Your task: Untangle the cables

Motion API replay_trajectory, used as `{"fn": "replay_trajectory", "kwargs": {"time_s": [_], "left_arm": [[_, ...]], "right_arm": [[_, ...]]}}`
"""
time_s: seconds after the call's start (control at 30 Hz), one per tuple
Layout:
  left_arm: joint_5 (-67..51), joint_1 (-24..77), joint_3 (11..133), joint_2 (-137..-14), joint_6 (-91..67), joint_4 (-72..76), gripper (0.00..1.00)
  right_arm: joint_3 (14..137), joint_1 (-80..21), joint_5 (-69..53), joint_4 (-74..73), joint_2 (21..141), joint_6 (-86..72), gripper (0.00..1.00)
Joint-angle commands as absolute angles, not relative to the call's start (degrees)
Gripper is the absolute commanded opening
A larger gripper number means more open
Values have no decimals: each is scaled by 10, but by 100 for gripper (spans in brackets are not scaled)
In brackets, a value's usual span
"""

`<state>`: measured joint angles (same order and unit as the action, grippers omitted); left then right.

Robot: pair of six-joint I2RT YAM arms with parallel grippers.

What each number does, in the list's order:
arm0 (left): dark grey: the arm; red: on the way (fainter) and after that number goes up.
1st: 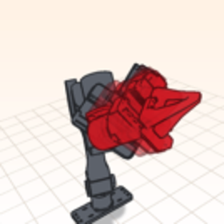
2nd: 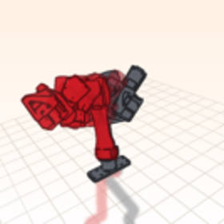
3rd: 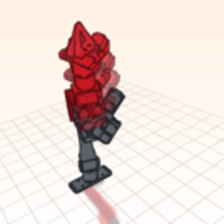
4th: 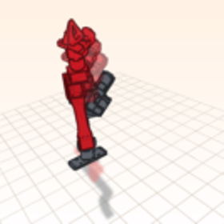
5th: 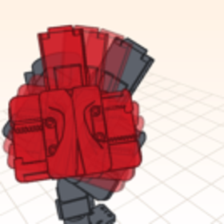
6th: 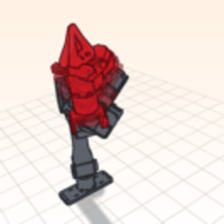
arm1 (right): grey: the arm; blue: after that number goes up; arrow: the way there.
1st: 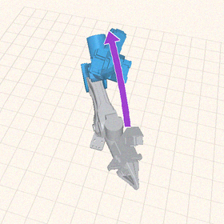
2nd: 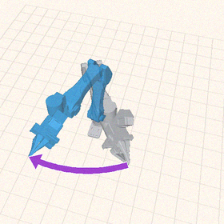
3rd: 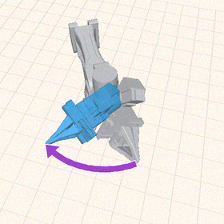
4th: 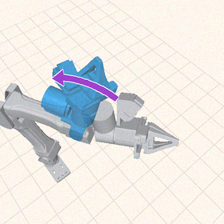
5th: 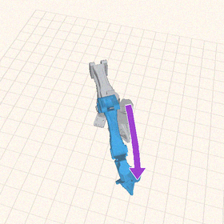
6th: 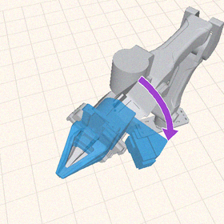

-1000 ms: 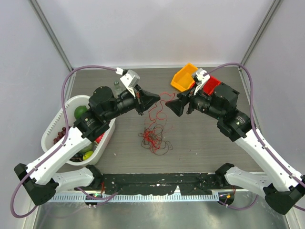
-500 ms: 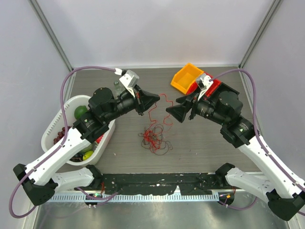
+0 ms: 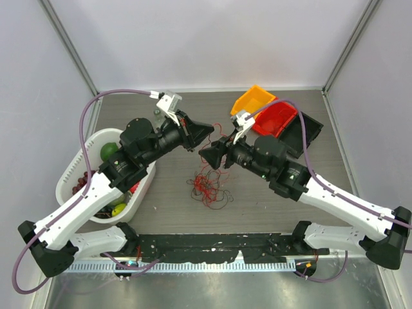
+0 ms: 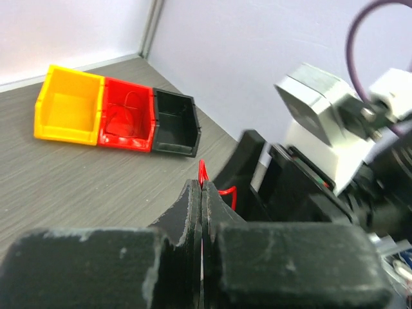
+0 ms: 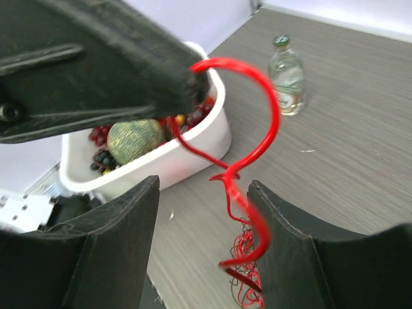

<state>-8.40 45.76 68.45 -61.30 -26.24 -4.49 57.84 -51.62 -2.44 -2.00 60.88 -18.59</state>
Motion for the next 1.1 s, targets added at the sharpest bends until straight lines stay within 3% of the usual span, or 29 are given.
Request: {"fn": "replay_trajectory", "kwargs": {"time_s": [0.0, 0.23, 0.43, 0.5, 0.53, 0.57, 0.6, 0.7, 0.73, 0.77, 0.87, 1.0, 1.07], "left_arm": [[-5, 460, 696, -615, -286, -47, 0], [-4, 460, 690, -610, -303, -37, 0], [-52, 460, 671, -599, -314, -4, 0], [-65, 460, 668, -598, -316, 18, 0], [-66, 460, 667, -596, -315, 18, 0], [-65, 459, 666, -595, -312, 20, 0], [-62, 460, 666, -592, -304, 18, 4], [-12, 461, 656, -570, -273, 11, 58], [16, 459, 637, -557, -266, 25, 72], [35, 460, 622, -544, -259, 43, 80], [54, 459, 584, -517, -249, 81, 88], [3, 460, 542, -516, -243, 147, 74], [-30, 460, 541, -538, -243, 156, 73]], "right_arm": [[565, -587, 277, 71, 616, -186, 62], [570, -599, 339, 125, 671, -212, 59], [550, -598, 309, 200, 679, -218, 41], [532, -594, 267, 239, 668, -221, 17], [522, -592, 253, 248, 658, -222, 1], [519, -589, 232, 254, 652, -223, 1], [517, -587, 225, 252, 638, -222, 1], [518, -571, 216, 212, 605, -226, 1], [522, -563, 213, 190, 586, -233, 1], [523, -542, 191, 184, 577, -250, 1], [538, -490, 126, 157, 545, -284, 1], [585, -461, 102, 118, 531, -298, 1], [612, -455, 91, 106, 532, -294, 1]]}}
